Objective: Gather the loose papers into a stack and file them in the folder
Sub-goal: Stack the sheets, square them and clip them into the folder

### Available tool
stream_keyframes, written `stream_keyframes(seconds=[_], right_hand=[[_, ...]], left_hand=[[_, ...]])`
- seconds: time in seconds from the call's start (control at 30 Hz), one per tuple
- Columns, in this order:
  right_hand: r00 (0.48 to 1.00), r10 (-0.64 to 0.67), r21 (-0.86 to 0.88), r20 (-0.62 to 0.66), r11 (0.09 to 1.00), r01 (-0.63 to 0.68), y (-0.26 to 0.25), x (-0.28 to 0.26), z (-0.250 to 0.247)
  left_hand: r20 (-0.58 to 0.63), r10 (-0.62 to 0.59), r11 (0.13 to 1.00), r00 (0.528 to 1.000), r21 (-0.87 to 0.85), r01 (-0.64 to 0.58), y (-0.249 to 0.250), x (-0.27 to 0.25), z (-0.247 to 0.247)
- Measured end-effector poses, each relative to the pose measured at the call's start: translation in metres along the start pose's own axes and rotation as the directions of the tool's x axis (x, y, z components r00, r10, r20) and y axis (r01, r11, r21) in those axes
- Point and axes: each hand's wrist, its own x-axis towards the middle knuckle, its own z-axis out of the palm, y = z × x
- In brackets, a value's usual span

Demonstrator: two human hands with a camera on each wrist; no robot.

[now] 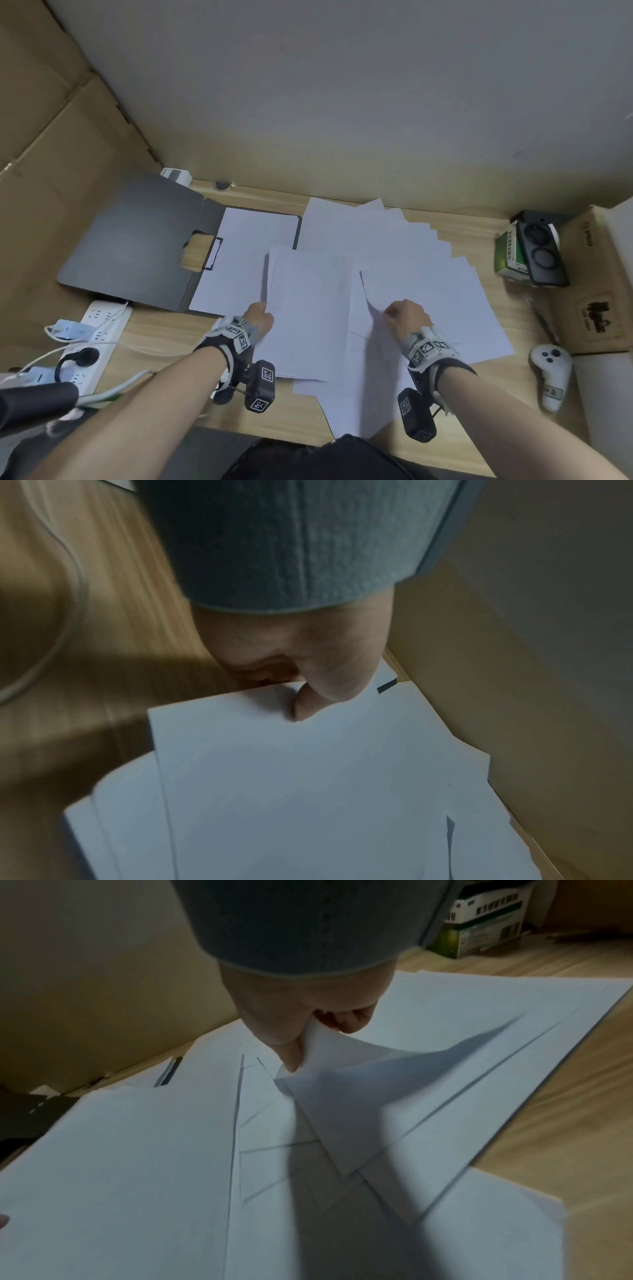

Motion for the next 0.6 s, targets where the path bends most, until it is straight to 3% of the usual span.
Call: stream_keyframes(seconds=[0.07,0.17,0.27,0.4,0.5,0.6], right_hand=[[0.999,-0.005,0.081,-0.046,0.997,0.009,-0.009,-0.002,-0.009],[0.99,-0.042,0.313,-0.138,0.946,0.084,-0.028,-0.006,-0.014],[0.988,-0.106,0.486,-0.112,0.861,0.148,-0.046,-0.013,-0.013],[0.971,-0.239,0.478,0.009,0.854,0.205,-0.066,-0.026,-0.004],[0.959,-0.267,0.444,0.099,0.874,0.198,-0.073,-0.033,0.009],[0.957,-0.27,0.387,0.109,0.898,0.21,-0.076,-0.036,0.021]], left_hand=[[0.017,0.021,1.0,1.0,-0.018,-0.021,-0.003,0.015,-0.004],[0.025,0.062,0.998,0.998,-0.027,-0.061,0.011,-0.008,-0.017],[0.028,0.084,0.995,0.996,-0.059,-0.082,0.02,-0.035,-0.026],[0.015,0.086,0.992,0.996,-0.089,-0.084,0.023,-0.046,-0.03],[0.025,0.073,0.992,0.997,-0.104,-0.07,0.02,-0.043,-0.029],[0.057,0.059,0.993,0.997,-0.108,-0.052,0.016,-0.041,-0.033]])
